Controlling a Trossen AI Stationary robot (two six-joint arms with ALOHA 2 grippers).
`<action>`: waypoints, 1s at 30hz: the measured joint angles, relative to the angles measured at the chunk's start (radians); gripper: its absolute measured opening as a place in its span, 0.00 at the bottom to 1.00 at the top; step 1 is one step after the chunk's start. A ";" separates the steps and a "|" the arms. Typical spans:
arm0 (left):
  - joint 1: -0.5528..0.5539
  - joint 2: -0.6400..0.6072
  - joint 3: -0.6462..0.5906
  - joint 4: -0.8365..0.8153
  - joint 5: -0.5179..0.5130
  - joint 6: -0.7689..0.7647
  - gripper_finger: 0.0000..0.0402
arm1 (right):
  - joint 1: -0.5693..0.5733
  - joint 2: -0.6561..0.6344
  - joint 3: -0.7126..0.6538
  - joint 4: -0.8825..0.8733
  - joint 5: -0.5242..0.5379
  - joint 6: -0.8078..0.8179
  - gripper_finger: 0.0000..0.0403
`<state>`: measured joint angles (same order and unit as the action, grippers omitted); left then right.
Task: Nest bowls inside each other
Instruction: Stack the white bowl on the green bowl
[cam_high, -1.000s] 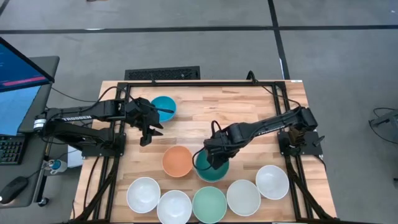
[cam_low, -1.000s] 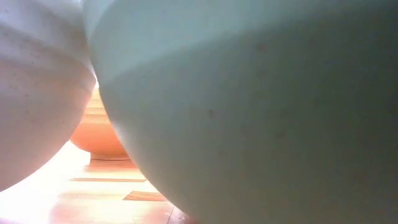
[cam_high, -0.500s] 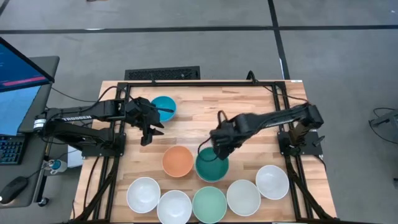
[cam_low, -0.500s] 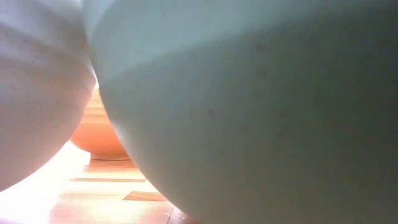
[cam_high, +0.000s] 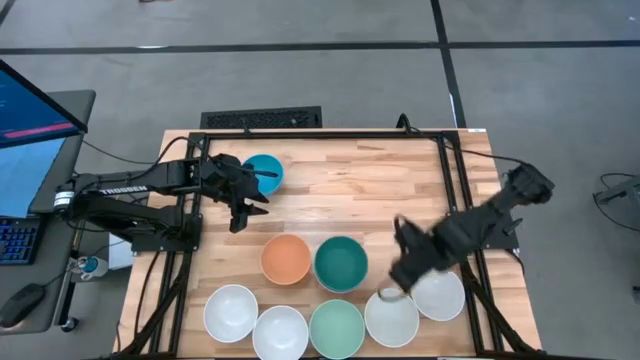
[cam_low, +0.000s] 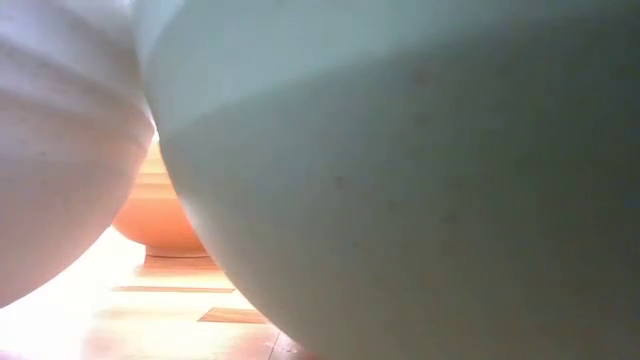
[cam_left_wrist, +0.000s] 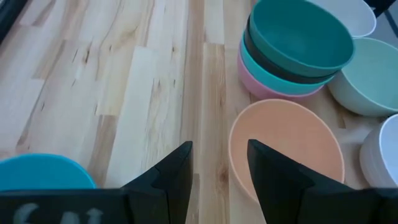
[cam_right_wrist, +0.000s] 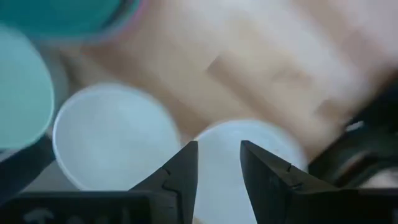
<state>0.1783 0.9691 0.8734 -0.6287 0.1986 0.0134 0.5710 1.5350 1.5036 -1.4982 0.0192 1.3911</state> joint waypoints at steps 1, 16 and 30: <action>0.000 0.000 0.000 0.000 0.000 0.000 0.36 | 0.032 0.002 -0.031 0.045 -0.008 0.034 0.36; 0.000 0.000 0.000 -0.001 0.006 -0.054 0.36 | 0.114 0.125 -0.207 0.397 -0.019 0.096 0.59; 0.000 0.000 0.000 -0.009 0.006 -0.080 0.36 | 0.116 0.255 -0.214 0.414 -0.046 0.003 0.57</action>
<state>0.1783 0.9688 0.8734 -0.6376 0.2047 -0.0667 0.6872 1.7897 1.2897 -1.0841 -0.0266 1.3937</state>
